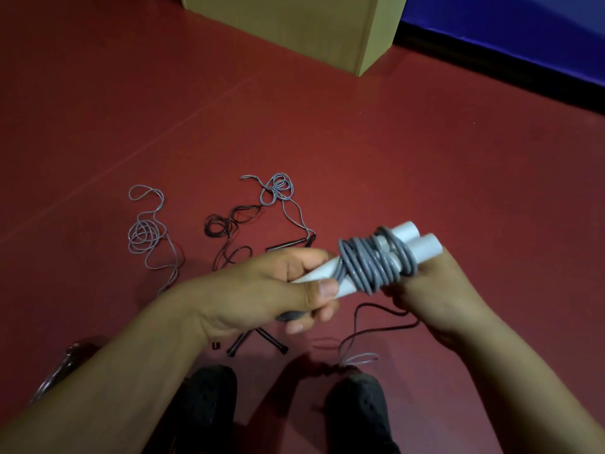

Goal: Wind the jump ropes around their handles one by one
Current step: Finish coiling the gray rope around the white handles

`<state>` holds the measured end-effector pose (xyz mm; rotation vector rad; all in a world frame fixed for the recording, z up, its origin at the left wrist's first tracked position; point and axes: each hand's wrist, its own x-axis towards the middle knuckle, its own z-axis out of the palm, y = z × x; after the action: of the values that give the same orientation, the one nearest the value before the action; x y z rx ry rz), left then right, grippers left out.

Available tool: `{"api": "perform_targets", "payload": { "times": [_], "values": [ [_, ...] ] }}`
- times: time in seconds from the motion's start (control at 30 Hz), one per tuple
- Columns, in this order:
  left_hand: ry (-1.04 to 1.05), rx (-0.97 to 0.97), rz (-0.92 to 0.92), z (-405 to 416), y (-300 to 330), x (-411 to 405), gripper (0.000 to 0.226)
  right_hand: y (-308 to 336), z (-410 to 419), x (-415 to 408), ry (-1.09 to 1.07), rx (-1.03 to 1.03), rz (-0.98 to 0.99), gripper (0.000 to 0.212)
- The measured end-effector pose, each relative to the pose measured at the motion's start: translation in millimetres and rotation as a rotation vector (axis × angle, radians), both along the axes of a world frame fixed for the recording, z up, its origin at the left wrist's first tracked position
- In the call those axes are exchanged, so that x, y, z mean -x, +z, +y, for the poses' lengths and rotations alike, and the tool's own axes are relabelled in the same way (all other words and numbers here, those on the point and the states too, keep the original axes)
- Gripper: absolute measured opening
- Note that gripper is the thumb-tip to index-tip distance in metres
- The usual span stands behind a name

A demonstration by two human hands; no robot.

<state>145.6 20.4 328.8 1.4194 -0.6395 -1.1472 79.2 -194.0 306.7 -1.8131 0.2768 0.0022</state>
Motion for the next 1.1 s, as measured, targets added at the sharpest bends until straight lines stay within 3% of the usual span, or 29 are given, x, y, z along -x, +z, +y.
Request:
{"api": "perform_targets", "payload": {
  "times": [0.2, 0.43, 0.57, 0.77, 0.9, 1.1],
  "values": [
    [0.166, 0.022, -0.031, -5, -1, -1, 0.036, -1, 6, 0, 0.016, 0.111, 0.053, 0.027],
    [0.470, -0.067, -0.088, -12, -4, -5, 0.007, -4, 5, 2, 0.107, 0.364, 0.077, 0.015],
    [0.590, -0.193, -0.071, -12, -11, -5, 0.014, -2, 8, 2, 0.085, 0.312, 0.079, 0.008],
    [0.674, -0.285, -0.094, -14, -19, -6, 0.019, 3, 12, 2, 0.101, 0.325, 0.169, 0.022],
    [0.713, -0.392, -0.232, -11, -23, -11, 0.034, 4, 12, 3, 0.091, 0.284, 0.183, 0.036],
    [0.725, -0.483, -0.360, -7, -28, -15, 0.034, 10, 17, 4, 0.091, 0.149, 0.126, 0.040]
  ]
}}
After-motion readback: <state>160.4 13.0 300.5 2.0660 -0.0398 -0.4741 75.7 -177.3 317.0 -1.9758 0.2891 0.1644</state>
